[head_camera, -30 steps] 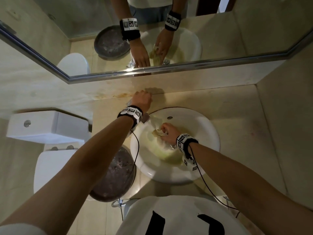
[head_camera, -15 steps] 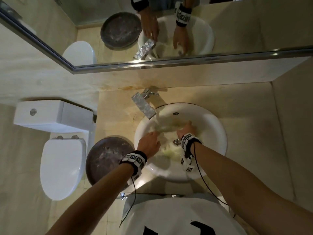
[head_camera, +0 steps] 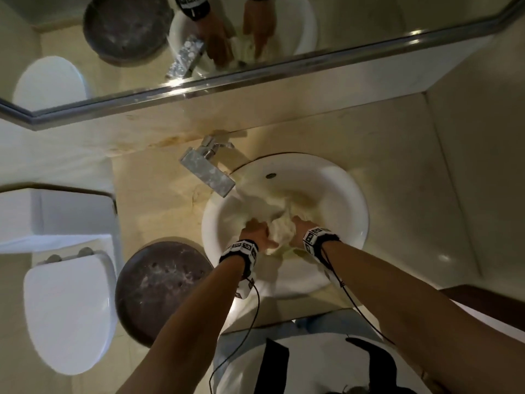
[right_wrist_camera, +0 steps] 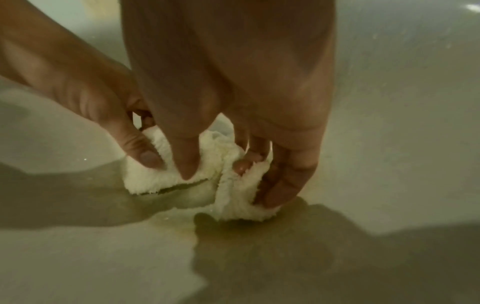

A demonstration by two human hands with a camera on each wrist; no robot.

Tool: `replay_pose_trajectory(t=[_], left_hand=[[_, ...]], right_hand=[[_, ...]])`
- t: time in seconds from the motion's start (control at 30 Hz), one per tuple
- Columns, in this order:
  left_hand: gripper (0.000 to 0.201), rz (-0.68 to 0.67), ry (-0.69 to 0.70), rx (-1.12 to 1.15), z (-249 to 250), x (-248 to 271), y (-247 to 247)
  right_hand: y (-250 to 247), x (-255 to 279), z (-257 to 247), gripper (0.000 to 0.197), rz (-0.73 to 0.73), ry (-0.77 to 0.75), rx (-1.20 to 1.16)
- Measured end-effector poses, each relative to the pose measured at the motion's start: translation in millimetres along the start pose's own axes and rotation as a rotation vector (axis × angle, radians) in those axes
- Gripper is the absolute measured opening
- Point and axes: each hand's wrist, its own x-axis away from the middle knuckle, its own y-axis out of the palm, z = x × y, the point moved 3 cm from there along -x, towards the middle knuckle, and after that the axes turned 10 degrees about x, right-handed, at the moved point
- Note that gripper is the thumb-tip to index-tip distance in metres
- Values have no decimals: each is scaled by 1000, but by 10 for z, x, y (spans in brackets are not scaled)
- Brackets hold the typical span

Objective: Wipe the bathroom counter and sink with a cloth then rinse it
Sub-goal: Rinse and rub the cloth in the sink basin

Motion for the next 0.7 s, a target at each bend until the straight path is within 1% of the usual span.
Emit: replay_pose_trajectory(t=[0.07, 0.1, 0.17, 0.2, 0.27, 0.3, 0.33, 0.4, 0.43, 0.47, 0.5, 0.57, 0.63, 0.7], left_hand=[[34, 7, 55, 22, -67, 9, -27], [28, 17, 78, 61, -112, 11, -56], [36, 44, 73, 117, -187, 42, -175], [36, 48, 45, 137, -208, 77, -257], [22, 59, 11, 156, -177, 132, -427], [14, 66, 21, 155, -131, 156, -484], [18, 69, 53, 173, -66, 168, -519], [56, 79, 134, 285, 113, 175, -536], [66, 93, 170, 356, 211, 200, -557], [64, 121, 202, 394, 296, 212, -588], [56, 150, 224, 400, 347, 209, -629], [47, 164, 239, 329, 367, 209, -725], [50, 116, 211, 230, 321, 236, -810], [57, 62, 144, 106, 220, 292, -866]], right_hand=[[-30, -2, -18, 71, 29, 11, 46], [-51, -21, -14, 65, 19, 29, 106], [-131, -88, -5, 61, 0, 27, 221], [-215, -98, -18, 54, 25, 5, 254], [-514, 5, -106, 38, 186, -64, 282], [-673, 103, -182, 33, 266, -131, 270], [-773, 169, -260, 29, 311, -222, 235], [-897, 269, -386, 24, 328, -361, 118], [-945, 324, -435, 25, 333, -406, 73], [-999, 372, -461, 26, 366, -430, 41], [-1056, 411, -467, 24, 410, -436, 23], [-1146, 466, -442, 22, 496, -429, 50], [-1192, 483, -379, 27, 520, -419, 171], [-1183, 478, -306, 36, 466, -395, 309]])
